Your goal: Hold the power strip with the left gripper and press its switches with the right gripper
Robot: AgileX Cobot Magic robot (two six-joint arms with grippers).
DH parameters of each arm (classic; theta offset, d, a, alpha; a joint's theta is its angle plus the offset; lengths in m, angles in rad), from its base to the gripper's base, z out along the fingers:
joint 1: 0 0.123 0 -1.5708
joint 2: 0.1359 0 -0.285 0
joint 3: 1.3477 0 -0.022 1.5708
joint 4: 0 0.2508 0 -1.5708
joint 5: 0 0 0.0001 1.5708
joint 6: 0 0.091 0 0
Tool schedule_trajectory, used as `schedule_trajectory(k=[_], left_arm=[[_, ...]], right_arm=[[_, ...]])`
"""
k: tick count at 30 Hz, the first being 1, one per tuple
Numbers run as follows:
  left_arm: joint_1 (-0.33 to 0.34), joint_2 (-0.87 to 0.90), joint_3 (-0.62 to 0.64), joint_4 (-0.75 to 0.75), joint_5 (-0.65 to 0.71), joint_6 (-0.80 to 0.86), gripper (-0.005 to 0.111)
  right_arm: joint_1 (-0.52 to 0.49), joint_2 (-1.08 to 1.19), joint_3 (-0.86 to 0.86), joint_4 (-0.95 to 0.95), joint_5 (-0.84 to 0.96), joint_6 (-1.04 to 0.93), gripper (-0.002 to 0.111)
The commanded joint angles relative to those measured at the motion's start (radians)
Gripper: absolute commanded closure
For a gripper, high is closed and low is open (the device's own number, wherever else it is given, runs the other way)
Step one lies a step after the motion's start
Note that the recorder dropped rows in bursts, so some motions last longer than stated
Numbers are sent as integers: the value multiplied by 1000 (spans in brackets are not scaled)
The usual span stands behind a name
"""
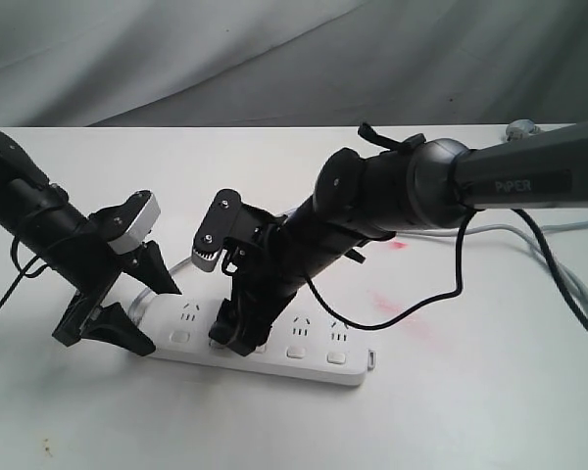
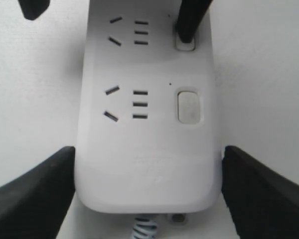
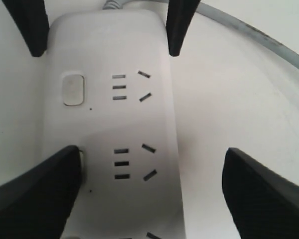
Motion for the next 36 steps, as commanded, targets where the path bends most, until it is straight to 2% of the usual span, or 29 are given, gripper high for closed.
schedule_trajectory(k=[1, 8, 13, 20, 22, 36], left_arm=[[-2, -1, -6, -2, 10, 5, 71], [-2, -1, -6, -2, 10, 5, 71], [-2, -1, -6, -2, 10, 5, 71], [-2, -1, -6, -2, 10, 5, 71], [-2, -1, -6, -2, 10, 5, 71], [-2, -1, -6, -2, 10, 5, 71]], right_arm=[[0, -16, 22, -44, 27, -15, 37], [-31, -168, 23, -22, 28, -18, 37], [-80, -187, 31, -8, 76, -26, 37], [-88, -187, 170, 262, -21, -282, 37], [-88, -187, 190, 290, -21, -314, 37], [-88, -114, 197, 299, -39, -329, 37]])
